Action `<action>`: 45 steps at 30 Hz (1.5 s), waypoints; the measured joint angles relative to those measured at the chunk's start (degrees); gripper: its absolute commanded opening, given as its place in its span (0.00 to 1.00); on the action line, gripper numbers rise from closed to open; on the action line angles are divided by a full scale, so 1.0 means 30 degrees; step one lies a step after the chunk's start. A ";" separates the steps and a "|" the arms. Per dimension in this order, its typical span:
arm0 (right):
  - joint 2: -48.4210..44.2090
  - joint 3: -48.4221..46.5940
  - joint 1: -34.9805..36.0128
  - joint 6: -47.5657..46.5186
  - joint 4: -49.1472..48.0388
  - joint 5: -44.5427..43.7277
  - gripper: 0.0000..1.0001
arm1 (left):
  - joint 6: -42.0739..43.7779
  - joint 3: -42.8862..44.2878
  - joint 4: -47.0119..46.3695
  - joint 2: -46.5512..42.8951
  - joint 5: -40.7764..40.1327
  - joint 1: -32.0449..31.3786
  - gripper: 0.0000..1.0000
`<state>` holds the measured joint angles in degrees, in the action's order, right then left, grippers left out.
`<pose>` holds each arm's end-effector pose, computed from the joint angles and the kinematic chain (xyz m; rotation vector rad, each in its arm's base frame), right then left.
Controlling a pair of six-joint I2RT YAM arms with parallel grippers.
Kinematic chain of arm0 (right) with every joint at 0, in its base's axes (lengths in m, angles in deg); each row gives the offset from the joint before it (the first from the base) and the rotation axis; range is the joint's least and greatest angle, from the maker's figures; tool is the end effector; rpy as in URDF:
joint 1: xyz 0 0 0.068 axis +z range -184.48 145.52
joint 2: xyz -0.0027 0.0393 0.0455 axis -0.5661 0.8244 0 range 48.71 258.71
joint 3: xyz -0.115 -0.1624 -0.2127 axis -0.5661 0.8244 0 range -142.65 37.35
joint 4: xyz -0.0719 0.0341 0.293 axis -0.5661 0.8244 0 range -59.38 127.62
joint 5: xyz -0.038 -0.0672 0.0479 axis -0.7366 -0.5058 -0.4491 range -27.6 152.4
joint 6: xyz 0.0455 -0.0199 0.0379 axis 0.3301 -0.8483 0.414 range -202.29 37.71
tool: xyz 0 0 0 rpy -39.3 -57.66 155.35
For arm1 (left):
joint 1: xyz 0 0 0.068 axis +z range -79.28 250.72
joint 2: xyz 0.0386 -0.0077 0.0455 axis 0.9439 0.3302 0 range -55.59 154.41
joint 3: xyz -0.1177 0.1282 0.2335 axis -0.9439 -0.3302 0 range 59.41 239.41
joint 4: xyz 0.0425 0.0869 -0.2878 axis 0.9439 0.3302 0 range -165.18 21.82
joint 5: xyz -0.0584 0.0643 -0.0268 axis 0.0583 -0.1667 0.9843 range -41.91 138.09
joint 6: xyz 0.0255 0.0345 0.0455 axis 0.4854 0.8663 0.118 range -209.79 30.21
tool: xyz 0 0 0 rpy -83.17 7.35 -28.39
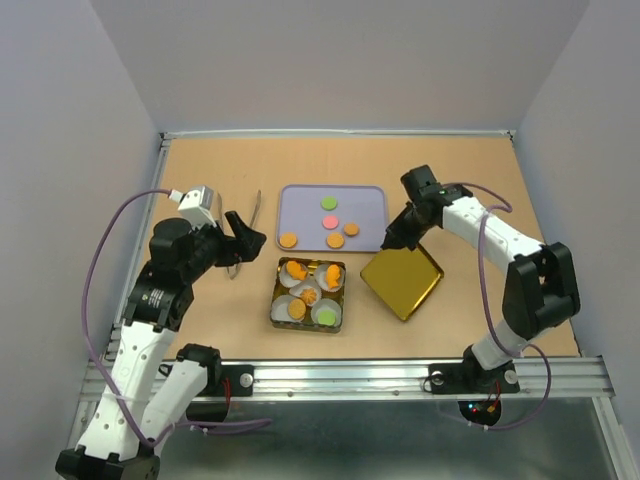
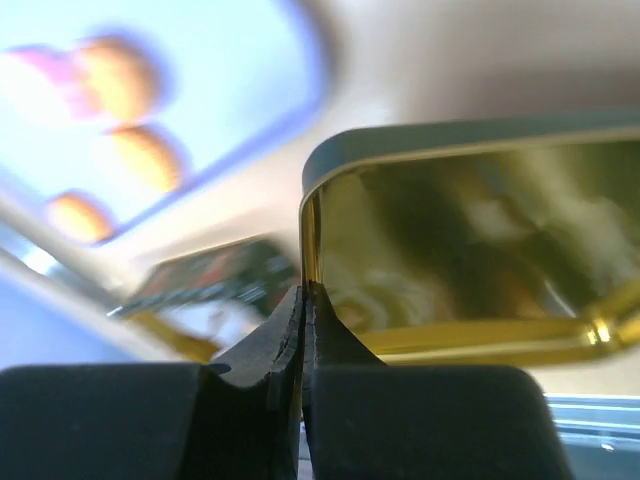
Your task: Pack the cookies
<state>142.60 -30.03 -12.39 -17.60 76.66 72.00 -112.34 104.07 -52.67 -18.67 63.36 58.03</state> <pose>0.3318 0.1433 0.2050 1.0517 2.8034 0.4986 0.1813 -0.0536 0.3514 0.0317 1.8722 -0.6722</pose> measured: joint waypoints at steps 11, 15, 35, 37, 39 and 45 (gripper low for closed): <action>-0.4648 -0.5268 -0.0007 0.0233 -0.0444 0.0765 0.00 | -0.0313 0.5756 -0.0765 0.3978 0.2601 0.0000 0.99; -0.4634 -0.7555 -0.0015 0.0772 -0.3315 0.2674 0.01 | -0.1705 0.6849 -0.3045 0.5544 0.4466 0.0007 0.99; -0.2280 -1.0142 -0.0087 1.1468 -2.7030 1.2633 0.00 | -1.6058 0.5544 -2.2061 0.9989 1.2349 0.2470 0.98; -0.2164 -1.0142 -0.0095 1.2225 -2.8443 1.3019 0.00 | -1.7405 0.4911 -2.3533 1.0040 1.2473 0.2594 0.98; -0.1989 -1.0142 -0.0095 1.2917 -2.9500 1.3223 0.01 | -1.9096 0.4153 -2.5543 1.0178 1.2546 0.2645 0.98; -0.1107 -1.0134 -0.0095 1.5322 -3.2968 1.3398 0.00 | -2.2935 0.2841 -2.9937 1.0826 1.2400 0.2659 0.98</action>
<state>139.28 -60.43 -12.67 28.36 -22.24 112.20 -181.15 112.59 -142.48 13.81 100.56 66.01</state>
